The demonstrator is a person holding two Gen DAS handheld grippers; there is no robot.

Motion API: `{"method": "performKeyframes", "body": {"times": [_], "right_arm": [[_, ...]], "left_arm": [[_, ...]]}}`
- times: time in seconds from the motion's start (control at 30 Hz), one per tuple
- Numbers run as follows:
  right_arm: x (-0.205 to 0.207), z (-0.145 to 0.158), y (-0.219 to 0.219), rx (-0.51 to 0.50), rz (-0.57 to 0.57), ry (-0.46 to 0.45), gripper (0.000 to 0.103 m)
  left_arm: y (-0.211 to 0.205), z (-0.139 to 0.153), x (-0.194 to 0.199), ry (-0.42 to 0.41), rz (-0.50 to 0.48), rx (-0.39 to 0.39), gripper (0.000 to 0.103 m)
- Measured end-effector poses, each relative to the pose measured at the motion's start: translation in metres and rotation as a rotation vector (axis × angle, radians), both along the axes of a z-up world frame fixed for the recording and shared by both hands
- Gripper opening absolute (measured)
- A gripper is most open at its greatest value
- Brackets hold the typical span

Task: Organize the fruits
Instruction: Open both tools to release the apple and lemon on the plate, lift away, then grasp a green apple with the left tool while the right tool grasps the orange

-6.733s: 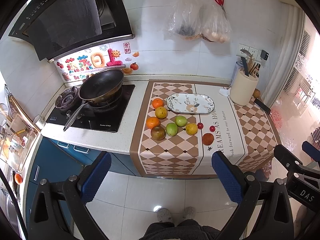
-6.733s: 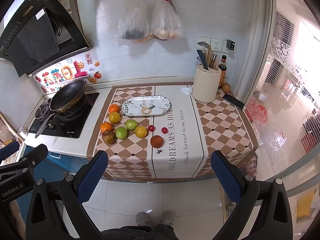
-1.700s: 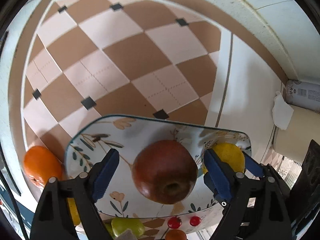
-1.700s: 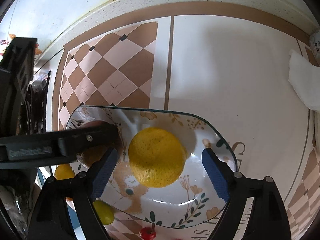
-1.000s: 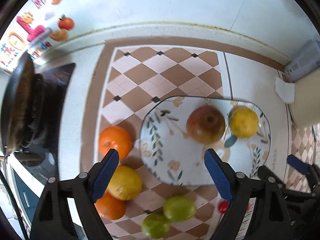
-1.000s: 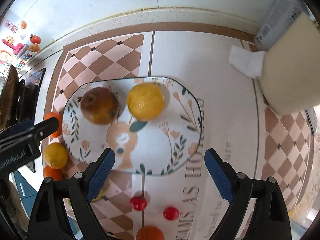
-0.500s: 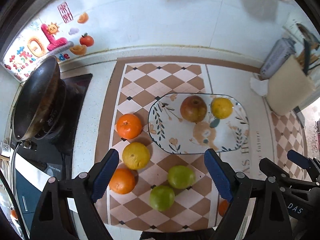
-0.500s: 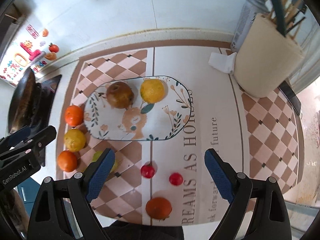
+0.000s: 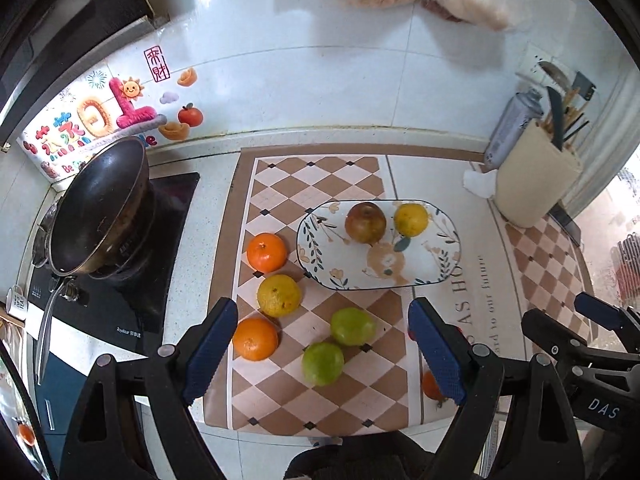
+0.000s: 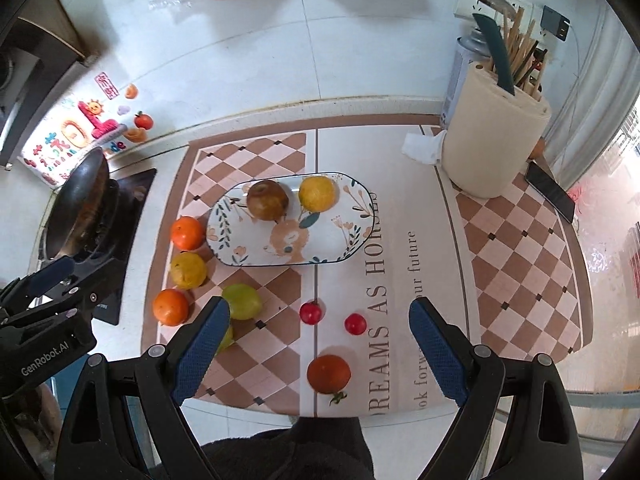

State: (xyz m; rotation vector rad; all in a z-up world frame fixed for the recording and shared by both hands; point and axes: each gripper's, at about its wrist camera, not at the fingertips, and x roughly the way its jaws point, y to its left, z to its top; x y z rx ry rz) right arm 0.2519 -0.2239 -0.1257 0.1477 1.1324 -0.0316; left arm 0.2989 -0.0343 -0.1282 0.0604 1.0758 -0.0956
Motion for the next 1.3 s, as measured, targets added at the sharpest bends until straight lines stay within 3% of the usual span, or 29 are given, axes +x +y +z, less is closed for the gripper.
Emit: {"method": "performKeyframes", "body": {"times": [0.2, 0.37, 0.4, 0.43, 0.7, 0.8, 0.9, 0.97, 1.1, 1.3], "right_arm": [[-0.015, 0.011, 0.003, 0.013, 0.0, -0.02, 0.093], [-0.014, -0.002, 0.001, 0.037, -0.001, 0.011, 0.093], [-0.013, -0.011, 0.0, 0.039, 0.0, 0.028, 0.093], [-0.011, -0.024, -0.002, 0.041, -0.002, 0.063, 0.093], [-0.005, -0.146, -0.024, 0.143, -0.06, 0.319, 0.093], [-0.007, -0.177, -0.029, 0.177, -0.074, 0.374, 0.092], [-0.008, -0.195, -0.029, 0.203, -0.072, 0.406, 0.092], [-0.007, -0.202, -0.027, 0.203, -0.067, 0.421, 0.091], [-0.003, -0.212, -0.025, 0.212, -0.057, 0.446, 0.087], [0.007, -0.224, -0.023, 0.224, -0.041, 0.49, 0.075]], "left_arm": [[0.003, 0.014, -0.016, -0.019, -0.006, -0.018, 0.087], [0.009, 0.001, -0.013, 0.018, -0.005, -0.016, 0.09], [0.009, -0.007, -0.011, 0.04, -0.01, -0.01, 0.1], [0.011, -0.017, -0.009, 0.062, -0.008, 0.0, 0.102], [0.02, -0.126, 0.003, 0.352, 0.02, 0.015, 0.102], [0.015, -0.157, 0.006, 0.409, 0.002, 0.041, 0.102], [0.006, -0.175, 0.012, 0.434, -0.037, 0.095, 0.09], [0.001, -0.185, 0.018, 0.444, -0.065, 0.116, 0.088], [-0.012, -0.203, 0.024, 0.474, -0.116, 0.152, 0.069], [-0.026, -0.227, 0.028, 0.519, -0.153, 0.177, 0.065]]}}
